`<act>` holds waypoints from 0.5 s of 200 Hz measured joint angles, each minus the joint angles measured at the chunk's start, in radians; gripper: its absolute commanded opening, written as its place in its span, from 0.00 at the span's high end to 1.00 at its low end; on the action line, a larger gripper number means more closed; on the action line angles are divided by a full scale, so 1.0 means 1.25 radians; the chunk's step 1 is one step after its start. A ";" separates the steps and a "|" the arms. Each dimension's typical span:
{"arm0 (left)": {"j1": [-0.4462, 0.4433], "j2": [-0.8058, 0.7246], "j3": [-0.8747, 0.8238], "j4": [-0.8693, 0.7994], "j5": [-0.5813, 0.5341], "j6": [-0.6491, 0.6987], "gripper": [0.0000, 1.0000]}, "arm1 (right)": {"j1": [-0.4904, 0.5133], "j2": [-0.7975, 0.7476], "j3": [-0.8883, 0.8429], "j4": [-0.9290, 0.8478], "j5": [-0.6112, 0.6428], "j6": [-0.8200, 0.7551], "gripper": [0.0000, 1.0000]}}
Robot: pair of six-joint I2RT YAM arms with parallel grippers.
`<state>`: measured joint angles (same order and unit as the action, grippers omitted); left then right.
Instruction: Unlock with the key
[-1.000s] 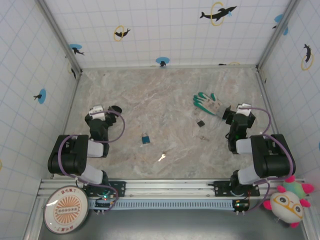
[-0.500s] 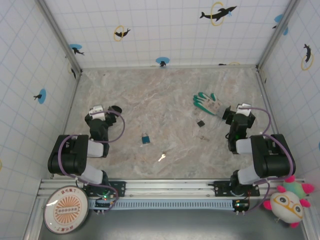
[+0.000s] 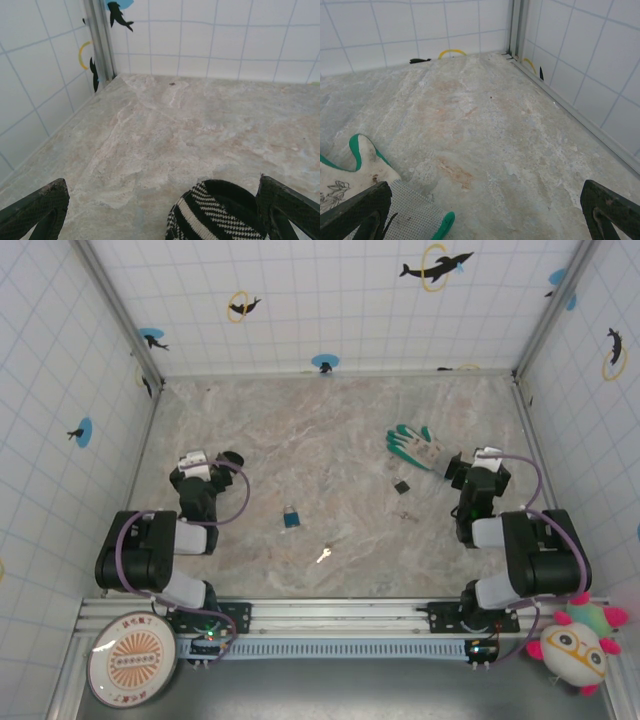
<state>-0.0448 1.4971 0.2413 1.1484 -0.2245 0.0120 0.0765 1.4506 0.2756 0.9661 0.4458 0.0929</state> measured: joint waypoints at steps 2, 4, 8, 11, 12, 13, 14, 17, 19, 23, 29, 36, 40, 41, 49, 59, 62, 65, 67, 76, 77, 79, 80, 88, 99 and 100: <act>0.000 -0.004 0.005 -0.010 0.000 0.000 0.02 | 0.000 -0.006 0.003 -0.012 -0.001 0.000 0.00; 0.000 -0.009 0.010 -0.022 0.000 0.000 0.02 | 0.000 -0.014 0.006 -0.023 -0.001 0.000 0.00; 0.000 -0.016 0.020 -0.043 -0.001 0.000 0.02 | 0.000 -0.026 0.013 -0.045 -0.002 -0.001 0.00; 0.000 -0.023 0.031 -0.061 -0.001 -0.001 0.02 | 0.000 -0.039 0.020 -0.062 -0.002 -0.001 0.00; 0.000 -0.025 0.034 -0.065 -0.001 -0.001 0.02 | 0.000 -0.042 0.021 -0.067 -0.003 -0.002 0.00; 0.000 -0.028 0.039 -0.074 -0.001 -0.001 0.02 | 0.000 -0.047 0.025 -0.076 -0.003 -0.002 0.00; 0.000 -0.029 0.042 -0.078 -0.001 -0.001 0.02 | 0.000 -0.050 0.027 -0.080 -0.003 -0.002 0.00; 0.000 -0.037 0.054 -0.096 -0.001 -0.001 0.02 | 0.000 -0.063 0.034 -0.092 -0.005 -0.002 0.00; 0.000 -0.040 0.060 -0.103 -0.002 -0.001 0.02 | 0.000 -0.073 0.040 -0.104 -0.005 -0.002 0.00; 0.000 -0.049 0.075 -0.122 -0.002 -0.001 0.02 | 0.000 -0.089 0.050 -0.122 -0.005 -0.002 0.00; 0.000 -0.063 0.093 -0.146 -0.003 -0.001 0.02 | 0.000 -0.114 0.067 -0.149 -0.006 0.000 0.00; 0.000 -0.082 0.113 -0.177 -0.007 -0.005 0.02 | -0.001 -0.144 0.087 -0.177 -0.010 0.007 0.00; 0.000 -0.094 0.123 -0.196 -0.013 -0.011 0.02 | -0.002 -0.159 0.096 -0.191 -0.014 0.011 0.00; 0.000 -0.096 0.125 -0.199 -0.013 -0.011 0.02 | -0.002 -0.164 0.099 -0.196 -0.015 0.013 0.00; 0.000 -0.118 0.144 -0.237 -0.021 -0.022 0.02 | -0.005 -0.192 0.116 -0.222 -0.023 0.027 0.00; 0.000 -0.148 0.168 -0.291 -0.024 -0.053 0.02 | -0.011 -0.222 0.130 -0.254 -0.037 0.054 0.00; 0.000 -0.155 0.175 -0.306 -0.024 -0.059 0.02 | -0.013 -0.230 0.134 -0.264 -0.043 0.062 0.00; 0.000 -0.163 0.183 -0.323 -0.024 -0.077 0.02 | -0.016 -0.239 0.137 -0.274 -0.049 0.077 0.00; 0.000 -0.169 0.190 -0.339 -0.024 -0.089 0.02 | -0.019 -0.244 0.139 -0.283 -0.054 0.087 0.00; 0.000 -0.189 0.221 -0.399 -0.025 -0.138 0.02 | -0.033 -0.269 0.150 -0.328 -0.075 0.148 0.00; 0.000 -0.190 0.224 -0.406 -0.024 -0.144 0.02 | -0.034 -0.271 0.150 -0.332 -0.076 0.155 0.01; 0.000 -0.194 0.233 -0.422 -0.024 -0.160 0.02 | -0.039 -0.277 0.153 -0.345 -0.080 0.174 0.00; 0.000 -0.195 0.236 -0.428 -0.024 -0.164 0.02 | -0.040 -0.279 0.154 -0.349 -0.081 0.180 0.00; 0.000 -0.203 0.273 -0.487 -0.019 -0.212 0.02 | -0.058 -0.297 0.157 -0.384 -0.094 0.243 0.00; 0.001 -0.204 0.318 -0.549 0.008 -0.266 0.02 | -0.089 -0.313 0.157 -0.415 -0.146 0.310 0.06; 0.001 -0.204 0.320 -0.554 0.010 -0.269 0.02 | -0.091 -0.314 0.157 -0.417 -0.147 0.314 0.07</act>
<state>-0.0437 1.2415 0.6418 0.4564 -0.2119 -0.3241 -0.0372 1.0584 0.4721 0.4454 0.2619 0.4850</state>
